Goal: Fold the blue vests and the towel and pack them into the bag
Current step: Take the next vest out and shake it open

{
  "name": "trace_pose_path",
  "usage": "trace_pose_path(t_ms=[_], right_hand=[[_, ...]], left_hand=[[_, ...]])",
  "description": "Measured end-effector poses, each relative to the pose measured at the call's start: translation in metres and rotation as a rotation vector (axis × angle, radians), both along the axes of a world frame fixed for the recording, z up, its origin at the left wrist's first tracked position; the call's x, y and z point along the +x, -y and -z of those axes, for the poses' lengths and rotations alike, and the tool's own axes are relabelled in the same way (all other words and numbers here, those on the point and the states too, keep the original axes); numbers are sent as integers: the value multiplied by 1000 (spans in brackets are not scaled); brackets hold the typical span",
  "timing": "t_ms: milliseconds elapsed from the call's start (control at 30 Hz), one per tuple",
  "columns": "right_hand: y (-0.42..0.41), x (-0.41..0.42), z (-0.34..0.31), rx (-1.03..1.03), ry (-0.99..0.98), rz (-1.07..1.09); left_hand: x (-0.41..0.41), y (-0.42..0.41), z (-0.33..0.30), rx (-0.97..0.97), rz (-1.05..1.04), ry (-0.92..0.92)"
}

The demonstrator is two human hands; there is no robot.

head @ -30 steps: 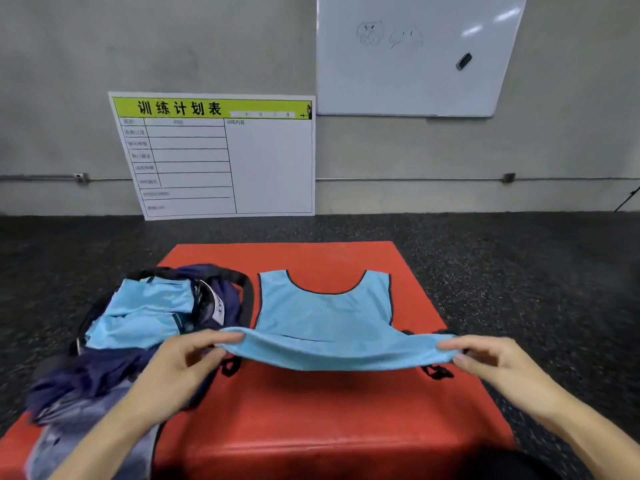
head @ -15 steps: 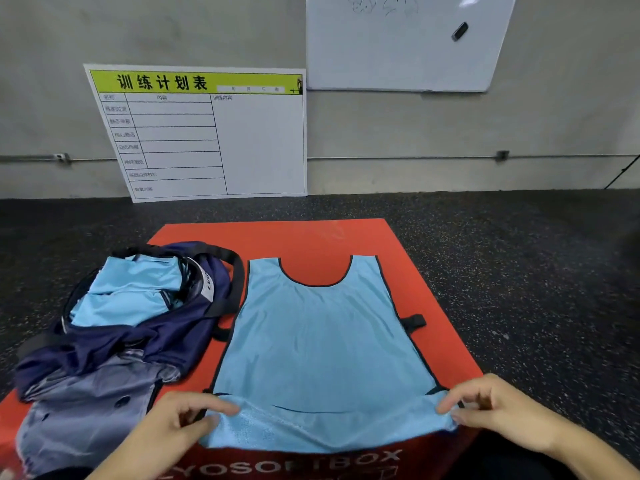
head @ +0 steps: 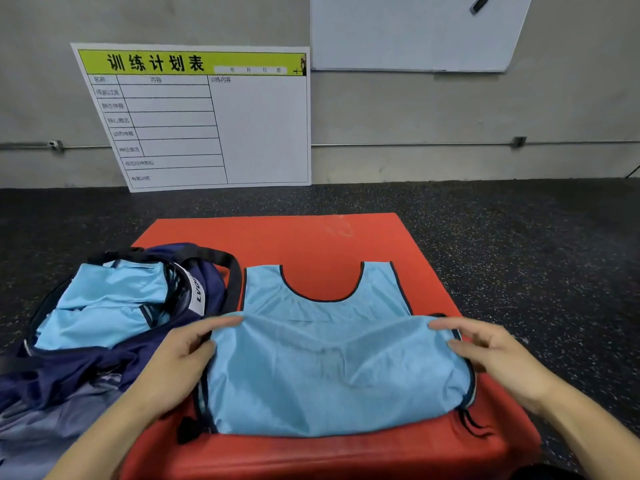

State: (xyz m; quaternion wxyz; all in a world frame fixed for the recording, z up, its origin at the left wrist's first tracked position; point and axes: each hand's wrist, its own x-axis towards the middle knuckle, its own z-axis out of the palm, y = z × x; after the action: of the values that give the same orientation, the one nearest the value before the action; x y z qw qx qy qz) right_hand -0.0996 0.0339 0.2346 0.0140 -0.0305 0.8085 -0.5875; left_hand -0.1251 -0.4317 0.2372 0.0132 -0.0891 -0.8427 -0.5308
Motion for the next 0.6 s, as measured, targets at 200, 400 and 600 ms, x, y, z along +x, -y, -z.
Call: trace_pose_path(t_ms=[200,400,600], right_hand=[[2,-102,8,48,-41,72],[2,-187,33,237,-47,88],[1,-228,71,364,32,36]], left_hand=[[-103,-3,9,-133,-51,-59],[-189,-16,43,-322,-83,-66],[-228,-13,92,-479,-107,24]])
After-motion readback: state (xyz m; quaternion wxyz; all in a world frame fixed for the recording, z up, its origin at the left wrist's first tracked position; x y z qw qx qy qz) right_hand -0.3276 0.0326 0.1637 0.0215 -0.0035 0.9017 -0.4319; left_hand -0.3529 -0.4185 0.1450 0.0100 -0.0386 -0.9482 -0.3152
